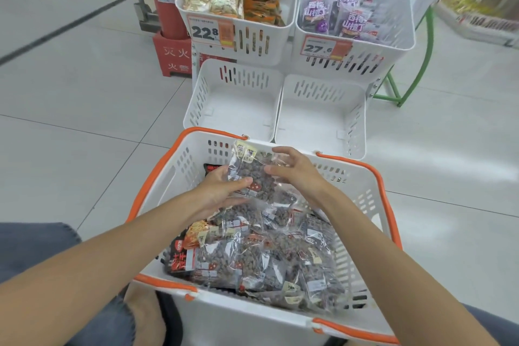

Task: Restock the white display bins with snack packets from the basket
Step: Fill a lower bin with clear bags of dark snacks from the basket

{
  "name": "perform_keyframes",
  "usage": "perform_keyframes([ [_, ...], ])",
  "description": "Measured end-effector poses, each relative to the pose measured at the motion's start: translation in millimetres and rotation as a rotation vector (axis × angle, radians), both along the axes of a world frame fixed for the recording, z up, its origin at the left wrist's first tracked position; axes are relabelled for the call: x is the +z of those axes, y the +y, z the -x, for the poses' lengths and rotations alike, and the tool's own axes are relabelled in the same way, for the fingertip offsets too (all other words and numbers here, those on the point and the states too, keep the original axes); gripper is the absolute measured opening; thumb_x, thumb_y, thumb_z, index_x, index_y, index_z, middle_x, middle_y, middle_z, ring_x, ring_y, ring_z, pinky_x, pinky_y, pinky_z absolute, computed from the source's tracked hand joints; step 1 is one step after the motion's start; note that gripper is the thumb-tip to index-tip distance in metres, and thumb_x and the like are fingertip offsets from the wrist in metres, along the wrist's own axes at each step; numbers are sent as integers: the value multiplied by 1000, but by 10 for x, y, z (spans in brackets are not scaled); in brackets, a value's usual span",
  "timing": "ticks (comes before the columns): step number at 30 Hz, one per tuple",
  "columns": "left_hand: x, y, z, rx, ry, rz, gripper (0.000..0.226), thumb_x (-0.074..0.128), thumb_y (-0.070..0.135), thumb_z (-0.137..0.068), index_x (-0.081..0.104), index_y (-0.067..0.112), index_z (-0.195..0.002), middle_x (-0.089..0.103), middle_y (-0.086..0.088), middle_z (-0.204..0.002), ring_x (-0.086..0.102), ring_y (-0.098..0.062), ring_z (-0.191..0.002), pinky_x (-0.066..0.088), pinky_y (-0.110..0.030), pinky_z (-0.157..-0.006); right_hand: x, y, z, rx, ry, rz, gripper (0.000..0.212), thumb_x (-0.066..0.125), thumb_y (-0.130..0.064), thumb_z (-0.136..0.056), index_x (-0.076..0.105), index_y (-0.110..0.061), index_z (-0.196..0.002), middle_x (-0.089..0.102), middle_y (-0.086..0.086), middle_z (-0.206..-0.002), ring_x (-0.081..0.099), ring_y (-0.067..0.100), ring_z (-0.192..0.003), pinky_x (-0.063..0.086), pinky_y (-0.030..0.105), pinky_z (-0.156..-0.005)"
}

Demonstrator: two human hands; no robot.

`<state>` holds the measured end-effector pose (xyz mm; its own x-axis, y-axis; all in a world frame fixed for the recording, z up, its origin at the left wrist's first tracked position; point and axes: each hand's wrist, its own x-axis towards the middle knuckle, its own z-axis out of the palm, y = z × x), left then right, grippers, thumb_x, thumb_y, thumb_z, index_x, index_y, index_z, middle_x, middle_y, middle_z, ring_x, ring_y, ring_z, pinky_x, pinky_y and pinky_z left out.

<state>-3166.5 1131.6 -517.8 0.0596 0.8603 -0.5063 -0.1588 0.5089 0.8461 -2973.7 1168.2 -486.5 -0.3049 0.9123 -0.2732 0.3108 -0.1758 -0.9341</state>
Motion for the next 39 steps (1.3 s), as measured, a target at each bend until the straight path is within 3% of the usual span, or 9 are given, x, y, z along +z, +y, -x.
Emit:
perform_keyframes([
  [3, 51, 11, 70, -43, 84, -50, 101, 79, 22, -77, 15, 17, -156, 13, -9, -162, 67, -16, -97, 57, -36, -91, 49, 8, 45, 13, -110, -101, 37, 75, -24, -84, 56, -27, -116, 49, 2, -142, 52, 17, -123, 38, 29, -94],
  [6, 197, 23, 197, -227, 276, -151, 93, 81, 35, -73, 33, 17, -150, 35, -1, -153, 68, -14, -101, 57, -36, -90, 68, 79, 94, 118, -196, -130, 78, 78, -28, -80, 36, -31, -145, 36, -7, -148, 37, 13, -133, 36, 32, -100],
  [10, 274, 99, 302, -332, 331, -182, 61, 69, 19, -90, 38, 20, -143, 50, 24, -103, 55, 14, -77, 57, -23, -80, 125, 153, 197, 152, -232, -149, 76, 83, -34, -73, 50, -20, -139, 55, -4, -134, 51, 13, -120, 41, 33, -99],
  [14, 394, 302, 501, -415, 434, -250, 76, 76, 45, -78, 39, 25, -142, 55, 15, -125, 57, -4, -116, 52, -18, -86, 228, 291, 317, 93, -129, -238, 48, 84, -34, -72, 62, -17, -111, 62, -3, -108, 58, 13, -96, 44, 25, -82],
  [18, 441, 660, 714, -441, 524, -282, 111, 74, 79, -56, 37, 28, -146, 44, 3, -149, 47, -16, -133, 43, -40, -108, 447, 649, 401, 239, -139, -88, 60, 80, -36, -75, 54, -22, -128, 60, -4, -113, 63, 11, -99, 53, 27, -86],
  [23, 462, 1250, 1018, -42, 579, -420, 45, 67, 44, -88, 58, 24, -128, 57, 0, -119, 57, -12, -108, 47, -18, -76, 482, 1264, 554, 43, -52, -280, 44, 83, -24, -75, 65, -10, -112, 68, -3, -99, 65, 7, -86, 50, 10, -71],
  [31, -418, 1891, 1643, 178, 673, -264, 51, 74, 38, -84, 56, 24, -129, 54, -2, -117, 57, -19, -92, 43, -21, -66, -253, 2390, 1384, 185, -600, -641, 59, 81, -35, -75, 57, -22, -127, 55, 0, -117, 54, 18, -103, 43, 29, -87],
  [36, -866, 1981, 1769, 118, 691, -261, 61, 79, 36, -79, 53, 30, -134, 52, -2, -121, 59, -15, -75, 46, -17, -63, -940, 2491, 1766, 673, -576, -152, 48, 63, -50, -88, 50, -24, -126, 53, 0, -121, 53, 22, -108, 44, 30, -86],
  [39, -985, 1970, 1794, 124, 651, -275, 53, 80, 29, -79, 59, 31, -127, 58, -1, -118, 65, -22, -74, 47, -15, -61, -1046, 2556, 1683, 641, -467, -37, 44, 62, -37, -93, 49, -23, -132, 47, -9, -120, 50, 13, -106, 43, 25, -86],
])
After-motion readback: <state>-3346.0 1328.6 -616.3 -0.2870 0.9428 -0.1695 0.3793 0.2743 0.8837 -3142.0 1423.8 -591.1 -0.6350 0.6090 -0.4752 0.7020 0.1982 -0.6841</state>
